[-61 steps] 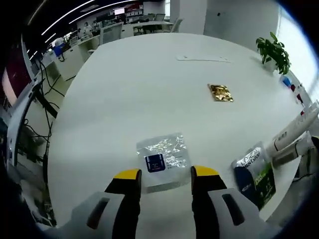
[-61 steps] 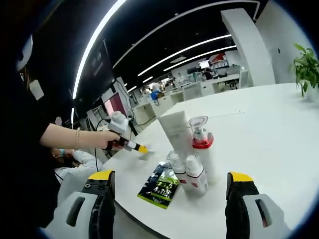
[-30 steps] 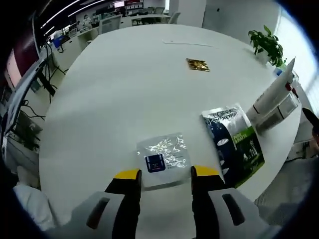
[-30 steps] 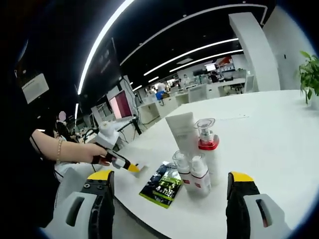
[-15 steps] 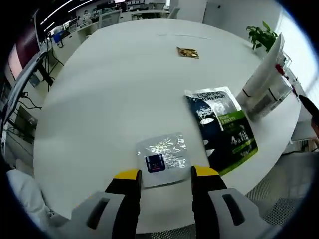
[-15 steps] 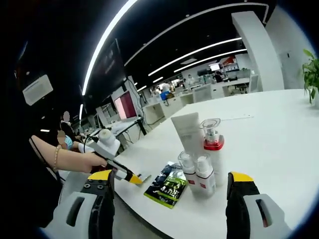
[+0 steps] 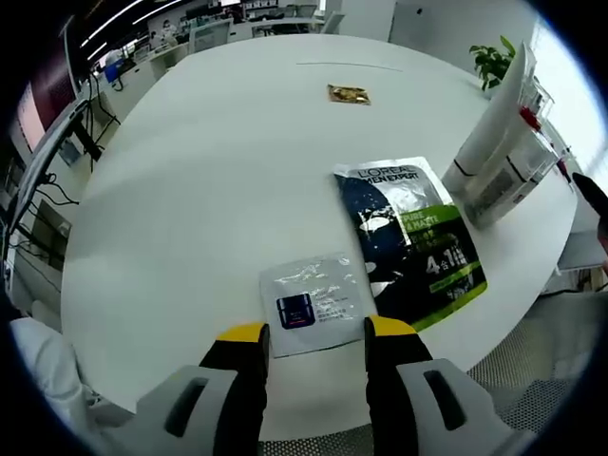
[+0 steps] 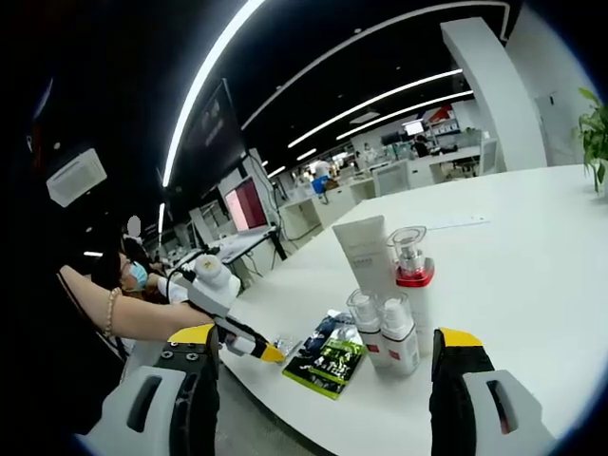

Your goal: Arrange the skincare products in the storage area until every visible bottle or jar stands upright without overlapping.

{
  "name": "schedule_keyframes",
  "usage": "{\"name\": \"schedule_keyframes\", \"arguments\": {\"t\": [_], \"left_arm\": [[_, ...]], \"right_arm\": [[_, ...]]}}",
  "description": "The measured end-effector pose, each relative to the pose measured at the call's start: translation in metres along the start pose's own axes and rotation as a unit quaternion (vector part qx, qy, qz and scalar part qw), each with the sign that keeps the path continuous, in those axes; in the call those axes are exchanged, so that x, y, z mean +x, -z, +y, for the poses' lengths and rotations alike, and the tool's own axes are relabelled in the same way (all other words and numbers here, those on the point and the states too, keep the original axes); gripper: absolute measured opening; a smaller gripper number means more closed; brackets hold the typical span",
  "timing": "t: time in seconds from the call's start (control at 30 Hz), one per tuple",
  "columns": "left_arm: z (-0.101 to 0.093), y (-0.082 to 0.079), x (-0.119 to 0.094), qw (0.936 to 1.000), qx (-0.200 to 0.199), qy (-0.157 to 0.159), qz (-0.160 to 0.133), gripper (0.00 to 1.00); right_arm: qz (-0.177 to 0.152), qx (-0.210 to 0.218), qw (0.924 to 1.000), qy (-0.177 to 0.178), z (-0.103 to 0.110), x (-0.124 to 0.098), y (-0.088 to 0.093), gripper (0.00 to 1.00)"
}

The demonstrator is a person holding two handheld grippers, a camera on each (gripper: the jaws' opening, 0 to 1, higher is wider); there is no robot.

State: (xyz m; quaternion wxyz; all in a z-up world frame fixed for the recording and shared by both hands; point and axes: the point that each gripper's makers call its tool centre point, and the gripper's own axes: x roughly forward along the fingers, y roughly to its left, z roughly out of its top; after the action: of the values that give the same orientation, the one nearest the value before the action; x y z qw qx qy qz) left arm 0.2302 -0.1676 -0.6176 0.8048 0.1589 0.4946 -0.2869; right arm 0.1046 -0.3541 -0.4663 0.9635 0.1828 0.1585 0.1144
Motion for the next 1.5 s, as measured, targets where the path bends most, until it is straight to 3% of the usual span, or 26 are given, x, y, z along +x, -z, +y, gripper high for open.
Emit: {"name": "schedule_keyframes", "arguments": {"t": [0.27,0.73,0.93,1.23,1.5], "left_arm": [[0.001,0.001,0.002,1.0,-0.005,-0.007,-0.001,0.47],[0.006,-0.003,-0.003,0.9999,-0.004,-0.001,-0.013,0.49],[0.007,-0.01,-0.006,0.9994,0.002,0.015,-0.031,0.51],[0.018,-0.007,-0.012,0.9986,0.008,0.035,-0.039,0.56],[0.024,-0.01,-0.032,0.9955,0.021,0.063,-0.068,0.66]], "right_arm": [[0.001,0.002,1.0,-0.009,0.003,0.001,0.0,0.98],[0.004,0.003,0.9999,-0.01,0.004,0.0,0.001,0.97],[0.005,0.002,1.0,-0.006,0.003,0.0,0.002,0.97],[0.007,0.002,1.0,0.005,0.0,-0.002,0.004,0.97],[0.009,0.0,0.9998,0.017,-0.004,-0.002,0.004,0.97]]}}
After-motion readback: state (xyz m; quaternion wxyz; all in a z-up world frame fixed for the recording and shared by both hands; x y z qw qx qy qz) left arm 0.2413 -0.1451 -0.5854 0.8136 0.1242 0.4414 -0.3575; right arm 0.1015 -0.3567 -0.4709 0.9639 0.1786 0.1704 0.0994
